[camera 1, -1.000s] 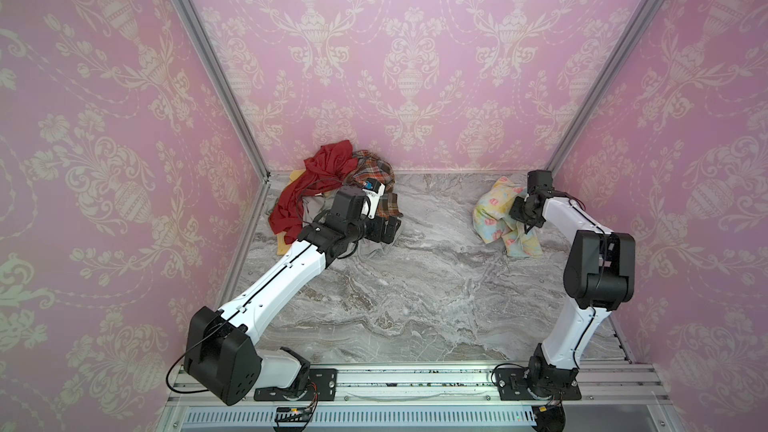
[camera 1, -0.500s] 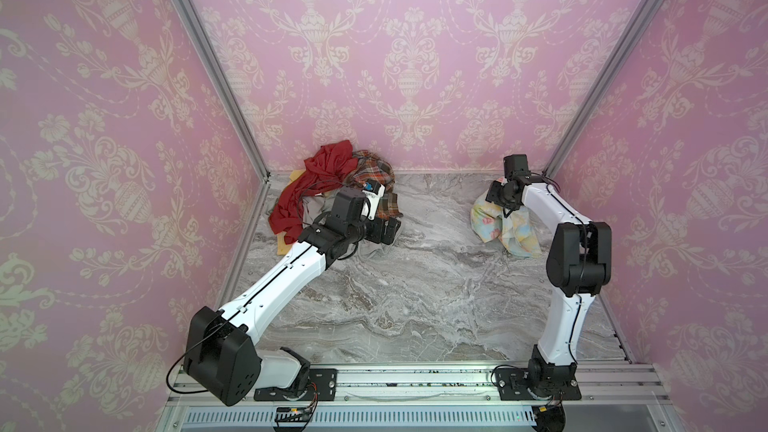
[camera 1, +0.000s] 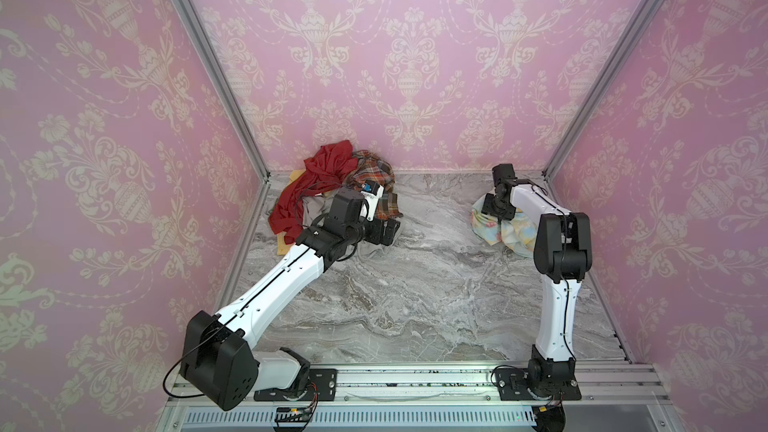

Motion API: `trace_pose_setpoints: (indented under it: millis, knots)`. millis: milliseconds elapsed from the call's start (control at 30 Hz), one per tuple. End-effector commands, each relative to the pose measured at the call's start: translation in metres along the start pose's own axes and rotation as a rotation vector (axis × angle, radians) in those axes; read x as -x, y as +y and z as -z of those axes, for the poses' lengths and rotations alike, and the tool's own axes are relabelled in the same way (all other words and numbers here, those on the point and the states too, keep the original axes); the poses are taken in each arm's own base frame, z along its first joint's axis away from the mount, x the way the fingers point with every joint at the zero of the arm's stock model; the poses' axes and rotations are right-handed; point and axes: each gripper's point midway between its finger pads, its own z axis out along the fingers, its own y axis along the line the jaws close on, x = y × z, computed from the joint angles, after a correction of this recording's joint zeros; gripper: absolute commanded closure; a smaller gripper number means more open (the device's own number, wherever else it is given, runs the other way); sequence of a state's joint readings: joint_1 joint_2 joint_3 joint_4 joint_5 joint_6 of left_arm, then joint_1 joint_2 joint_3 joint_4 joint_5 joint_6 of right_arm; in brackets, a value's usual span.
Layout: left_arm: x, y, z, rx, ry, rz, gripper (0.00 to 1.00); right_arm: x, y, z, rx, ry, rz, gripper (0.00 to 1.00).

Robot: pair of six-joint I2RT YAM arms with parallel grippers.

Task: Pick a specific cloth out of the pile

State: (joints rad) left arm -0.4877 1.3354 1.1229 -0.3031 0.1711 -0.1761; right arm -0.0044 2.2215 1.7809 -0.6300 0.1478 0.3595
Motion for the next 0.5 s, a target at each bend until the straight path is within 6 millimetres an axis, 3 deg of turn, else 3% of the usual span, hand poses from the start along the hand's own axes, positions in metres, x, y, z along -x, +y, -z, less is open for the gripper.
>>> trace_pose_setpoints:
  millis: [0,467]
  knots:
    - [-0.002,0.0,0.002,0.001,-0.004,-0.016,0.01,-0.014,-0.028,-0.013,-0.055,0.055,0.002,0.42]
    - [-0.002,0.004,0.001,0.024,-0.004,-0.025,0.01,-0.015,-0.053,-0.016,-0.051,0.081,-0.046,0.38]
